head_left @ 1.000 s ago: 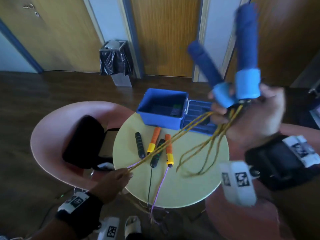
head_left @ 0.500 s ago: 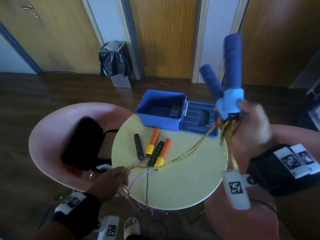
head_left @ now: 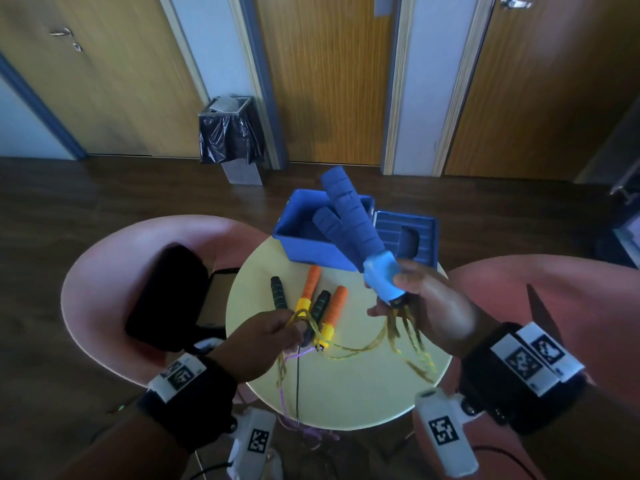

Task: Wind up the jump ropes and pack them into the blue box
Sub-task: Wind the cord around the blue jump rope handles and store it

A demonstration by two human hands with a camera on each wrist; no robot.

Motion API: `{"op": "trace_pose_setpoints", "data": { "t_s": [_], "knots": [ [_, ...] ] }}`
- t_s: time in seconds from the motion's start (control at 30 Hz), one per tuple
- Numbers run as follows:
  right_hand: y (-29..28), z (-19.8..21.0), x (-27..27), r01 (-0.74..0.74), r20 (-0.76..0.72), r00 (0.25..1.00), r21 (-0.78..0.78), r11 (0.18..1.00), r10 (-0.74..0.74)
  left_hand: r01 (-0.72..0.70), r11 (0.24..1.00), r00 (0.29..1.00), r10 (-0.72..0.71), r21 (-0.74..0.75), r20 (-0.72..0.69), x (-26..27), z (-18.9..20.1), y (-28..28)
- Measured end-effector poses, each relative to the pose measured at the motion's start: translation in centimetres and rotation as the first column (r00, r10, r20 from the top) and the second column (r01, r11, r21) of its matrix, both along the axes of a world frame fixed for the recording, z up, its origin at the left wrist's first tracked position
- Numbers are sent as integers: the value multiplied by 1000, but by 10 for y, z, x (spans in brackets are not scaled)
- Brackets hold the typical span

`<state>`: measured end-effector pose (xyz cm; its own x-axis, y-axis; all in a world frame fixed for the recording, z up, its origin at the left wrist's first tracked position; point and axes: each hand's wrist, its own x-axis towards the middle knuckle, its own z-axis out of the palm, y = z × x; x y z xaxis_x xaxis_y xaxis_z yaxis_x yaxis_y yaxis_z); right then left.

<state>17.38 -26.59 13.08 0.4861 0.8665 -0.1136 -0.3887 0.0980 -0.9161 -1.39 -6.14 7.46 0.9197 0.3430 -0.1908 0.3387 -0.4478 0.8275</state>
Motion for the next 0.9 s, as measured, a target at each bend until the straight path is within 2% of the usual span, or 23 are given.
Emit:
{"op": "trace_pose_setpoints", "data": {
  "t_s": [0.2, 0.33, 0.5, 0.6, 0.7, 0.83, 0.9],
  "knots": [
    [-18, -10, 2, 45, 41, 998, -104, 994, -41, -5, 998, 993, 12, 61, -116, -9, -22, 10],
    [-32, -17, 7, 197, 61, 980, -128, 972, -190, -35, 995, 971, 56, 93, -234, -17, -51, 21],
    [-49, -15, 23, 485, 172, 868, -100, 869, -465, -84, 989, 934, 121, 123, -335, -24, -79, 34],
    [-62, -7, 33, 598, 116, 798, -42, 800, -591, -71, 973, 919, 149, 220, -364, -23, -87, 37],
    [-67, 7, 38, 564, -27, 825, -15, 825, -565, -16, 948, 895, 155, 317, -418, -20, -91, 36],
    [-61, 17, 28, 354, -116, 928, -17, 935, -353, 102, 917, 880, 98, 385, -464, -8, -90, 32],
    [-56, 21, 19, 262, -96, 961, 30, 964, -259, 22, 921, 912, 141, 389, -385, -1, -88, 31]
  ]
}}
